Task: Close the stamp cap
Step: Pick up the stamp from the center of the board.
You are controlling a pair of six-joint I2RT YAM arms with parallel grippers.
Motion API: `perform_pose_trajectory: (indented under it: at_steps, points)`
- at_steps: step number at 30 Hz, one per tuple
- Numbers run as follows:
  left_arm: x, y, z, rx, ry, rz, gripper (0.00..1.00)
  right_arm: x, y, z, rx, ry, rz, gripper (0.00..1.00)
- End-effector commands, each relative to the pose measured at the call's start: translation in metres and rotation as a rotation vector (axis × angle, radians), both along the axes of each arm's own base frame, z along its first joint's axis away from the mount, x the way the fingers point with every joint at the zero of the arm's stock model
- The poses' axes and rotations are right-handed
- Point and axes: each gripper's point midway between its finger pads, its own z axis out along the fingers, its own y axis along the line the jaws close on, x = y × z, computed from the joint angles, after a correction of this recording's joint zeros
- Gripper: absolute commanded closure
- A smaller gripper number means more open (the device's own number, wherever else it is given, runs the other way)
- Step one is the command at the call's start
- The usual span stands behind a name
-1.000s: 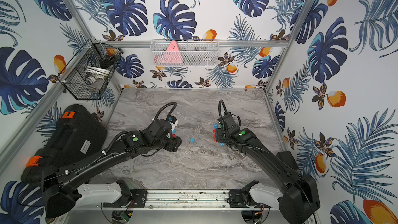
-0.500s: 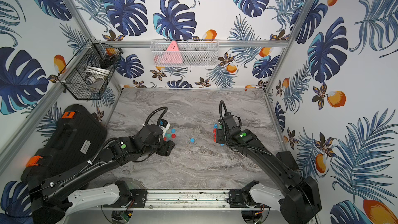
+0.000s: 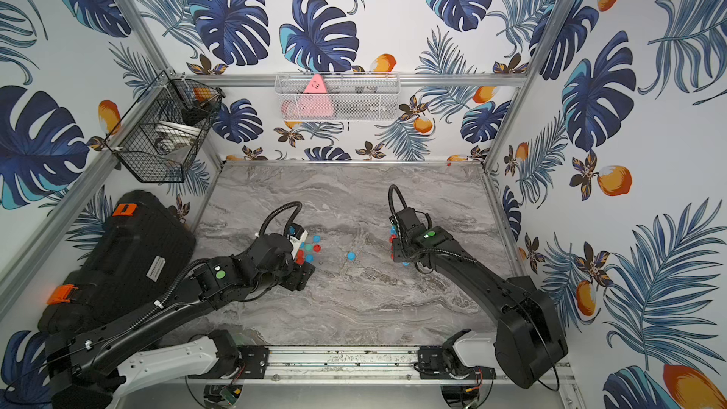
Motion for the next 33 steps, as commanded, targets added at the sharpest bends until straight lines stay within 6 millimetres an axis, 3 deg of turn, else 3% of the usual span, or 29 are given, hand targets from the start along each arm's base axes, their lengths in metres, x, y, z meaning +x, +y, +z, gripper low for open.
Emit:
perform_pose_trajectory:
  at_steps: [1,8,13,33]
  points:
    - [-0.001,0.0,0.004,-0.007,-0.042,-0.03,0.25,-0.002,-0.004,-0.005,-0.015,0.044,-0.012,0.38]
    - [-0.01,0.01,0.002,0.002,-0.057,-0.048,0.24,-0.003,-0.001,-0.025,0.059,0.142,-0.01,0.44]
    - [-0.012,0.01,0.007,-0.027,-0.064,-0.049,0.24,0.002,-0.01,-0.034,0.082,0.188,-0.041,0.51]
    - [-0.014,0.009,0.01,-0.052,-0.07,-0.049,0.26,0.009,-0.008,-0.061,0.06,0.232,-0.06,0.57]
